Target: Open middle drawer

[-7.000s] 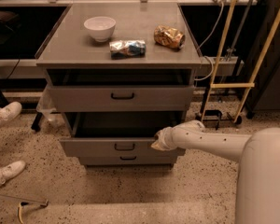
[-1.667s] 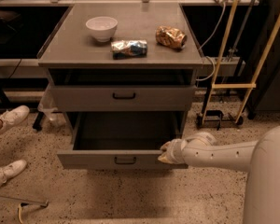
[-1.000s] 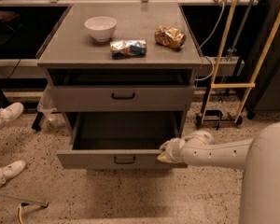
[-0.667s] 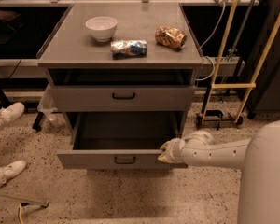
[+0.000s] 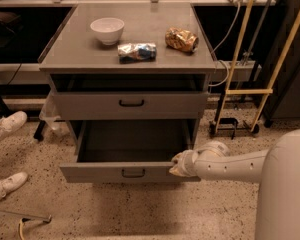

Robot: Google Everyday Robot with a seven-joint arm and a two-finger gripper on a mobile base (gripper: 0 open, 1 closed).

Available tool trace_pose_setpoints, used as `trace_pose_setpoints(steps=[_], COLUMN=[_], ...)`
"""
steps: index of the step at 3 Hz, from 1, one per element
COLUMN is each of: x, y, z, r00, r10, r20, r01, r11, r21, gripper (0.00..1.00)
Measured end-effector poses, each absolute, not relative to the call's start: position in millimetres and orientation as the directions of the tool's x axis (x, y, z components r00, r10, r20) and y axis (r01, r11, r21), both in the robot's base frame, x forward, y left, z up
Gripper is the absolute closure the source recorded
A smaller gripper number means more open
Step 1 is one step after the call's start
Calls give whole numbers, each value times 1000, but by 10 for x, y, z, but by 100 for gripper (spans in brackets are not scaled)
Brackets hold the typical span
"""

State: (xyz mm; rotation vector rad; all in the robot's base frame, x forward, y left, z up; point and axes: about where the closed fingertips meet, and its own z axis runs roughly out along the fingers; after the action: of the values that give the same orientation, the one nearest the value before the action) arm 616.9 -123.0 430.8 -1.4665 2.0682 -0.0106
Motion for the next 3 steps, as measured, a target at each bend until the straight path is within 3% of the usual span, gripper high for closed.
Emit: trace_pose_setpoints(steps=[3], x=[6049], y=[-1203], z=[4311], r00=[-212], r10=[-856], r20=[-472], r01=[-861], r11=[393], r21=[-324], gripper=[100])
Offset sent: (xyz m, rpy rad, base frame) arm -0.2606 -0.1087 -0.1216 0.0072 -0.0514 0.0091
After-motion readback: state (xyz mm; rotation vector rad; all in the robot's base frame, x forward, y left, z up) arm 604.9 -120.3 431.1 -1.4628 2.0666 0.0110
